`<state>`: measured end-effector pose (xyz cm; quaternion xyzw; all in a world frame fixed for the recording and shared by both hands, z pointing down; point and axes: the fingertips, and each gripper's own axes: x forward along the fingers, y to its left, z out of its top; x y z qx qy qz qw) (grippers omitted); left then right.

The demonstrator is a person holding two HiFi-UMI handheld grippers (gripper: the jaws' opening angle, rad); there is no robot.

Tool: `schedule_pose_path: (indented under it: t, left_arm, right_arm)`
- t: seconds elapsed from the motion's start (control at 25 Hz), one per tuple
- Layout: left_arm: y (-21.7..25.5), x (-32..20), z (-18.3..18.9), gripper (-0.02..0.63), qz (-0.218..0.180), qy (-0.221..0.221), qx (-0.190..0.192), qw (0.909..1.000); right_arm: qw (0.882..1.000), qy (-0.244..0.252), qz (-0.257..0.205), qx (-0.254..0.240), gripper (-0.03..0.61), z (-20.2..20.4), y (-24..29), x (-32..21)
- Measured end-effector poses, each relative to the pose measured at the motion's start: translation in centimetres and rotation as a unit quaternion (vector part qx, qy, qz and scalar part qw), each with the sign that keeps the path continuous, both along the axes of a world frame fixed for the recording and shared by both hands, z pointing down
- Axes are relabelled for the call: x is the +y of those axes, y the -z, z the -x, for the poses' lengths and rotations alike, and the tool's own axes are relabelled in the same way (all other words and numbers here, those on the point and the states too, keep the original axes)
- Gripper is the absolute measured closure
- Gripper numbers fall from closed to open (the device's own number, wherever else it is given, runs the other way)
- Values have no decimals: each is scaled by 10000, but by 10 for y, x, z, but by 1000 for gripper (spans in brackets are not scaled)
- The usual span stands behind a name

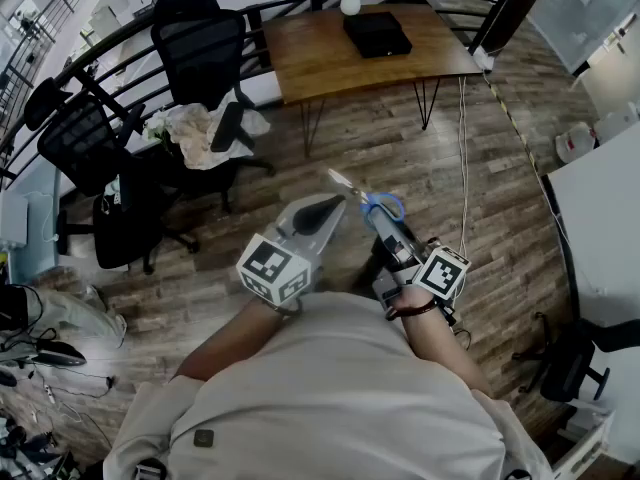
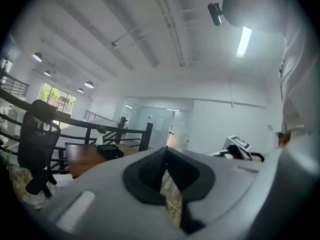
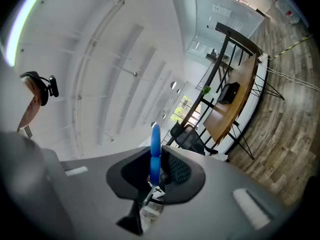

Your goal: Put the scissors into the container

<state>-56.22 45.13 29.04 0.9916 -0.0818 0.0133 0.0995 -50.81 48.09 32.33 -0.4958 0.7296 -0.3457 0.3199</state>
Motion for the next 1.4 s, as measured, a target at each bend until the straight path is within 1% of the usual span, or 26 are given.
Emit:
schedule_pose_path:
  t: [0.2, 0.6, 0.84, 0.96, 1.08, 1.28, 1.4]
  left_arm:
    - [-3, -3, -1, 611, 17, -36, -14, 10000]
    - [-10, -12, -1, 611, 116, 37, -19, 9999]
    - [-13, -23, -3, 611, 147, 108, -45, 9998]
    - [-14, -26, -9, 611, 149, 99, -49, 9998]
    - [-17, -26, -19, 611, 169, 88, -72, 9998]
    - [-19, -31, -41, 611, 226, 84, -91, 9997]
    - [-22, -34, -57, 611, 248, 57, -105, 9996]
  right_arm:
    - [9998, -60, 122, -135, 522, -1, -7, -2]
    - [9999, 25, -105, -62, 520, 0, -3, -10]
    - [9998, 3, 23, -177, 520, -4, -9, -19]
    - [9999, 27, -15, -134, 520, -9, -9, -23]
    - [9997, -6, 63, -220, 520, -19, -14, -23]
    - [9999, 15, 8, -154, 520, -38, -12, -26]
    - [9998, -19, 52, -205, 520, -54, -15, -29]
